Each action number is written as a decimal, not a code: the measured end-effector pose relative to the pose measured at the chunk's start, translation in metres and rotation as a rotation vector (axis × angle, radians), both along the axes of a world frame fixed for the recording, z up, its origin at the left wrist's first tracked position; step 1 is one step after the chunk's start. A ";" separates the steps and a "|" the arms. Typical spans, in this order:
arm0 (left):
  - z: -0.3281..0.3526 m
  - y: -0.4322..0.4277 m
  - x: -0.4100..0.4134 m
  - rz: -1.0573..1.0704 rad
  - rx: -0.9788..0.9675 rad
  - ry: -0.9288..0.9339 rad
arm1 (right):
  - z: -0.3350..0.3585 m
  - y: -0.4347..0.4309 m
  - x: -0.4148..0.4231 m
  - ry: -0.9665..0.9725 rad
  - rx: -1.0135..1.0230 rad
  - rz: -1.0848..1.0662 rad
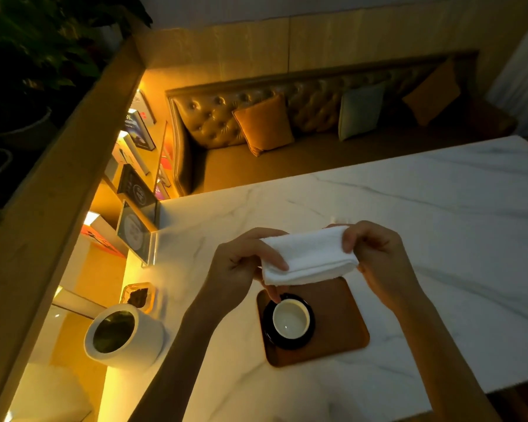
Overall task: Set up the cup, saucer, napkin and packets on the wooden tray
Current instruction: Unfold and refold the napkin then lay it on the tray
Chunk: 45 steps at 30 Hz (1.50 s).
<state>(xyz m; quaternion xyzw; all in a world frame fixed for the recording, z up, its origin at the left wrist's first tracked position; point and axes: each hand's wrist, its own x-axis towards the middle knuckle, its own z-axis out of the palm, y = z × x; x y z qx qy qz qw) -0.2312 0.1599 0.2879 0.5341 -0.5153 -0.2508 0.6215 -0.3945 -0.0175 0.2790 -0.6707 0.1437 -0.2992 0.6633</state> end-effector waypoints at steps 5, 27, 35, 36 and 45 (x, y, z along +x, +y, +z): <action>-0.027 0.009 0.000 -0.124 0.163 0.261 | -0.025 0.014 -0.018 0.077 0.161 0.014; -0.065 -0.051 -0.050 0.175 0.569 0.461 | -0.074 -0.043 -0.061 0.564 0.010 -0.018; -0.152 -0.110 -0.080 0.209 0.823 0.651 | -0.168 -0.089 -0.075 0.715 0.217 -0.101; -0.165 -0.118 -0.083 0.218 0.851 0.659 | -0.182 -0.098 -0.079 0.748 0.222 -0.102; -0.269 -0.168 -0.105 0.337 1.079 0.510 | -0.282 -0.147 -0.094 1.023 0.156 0.074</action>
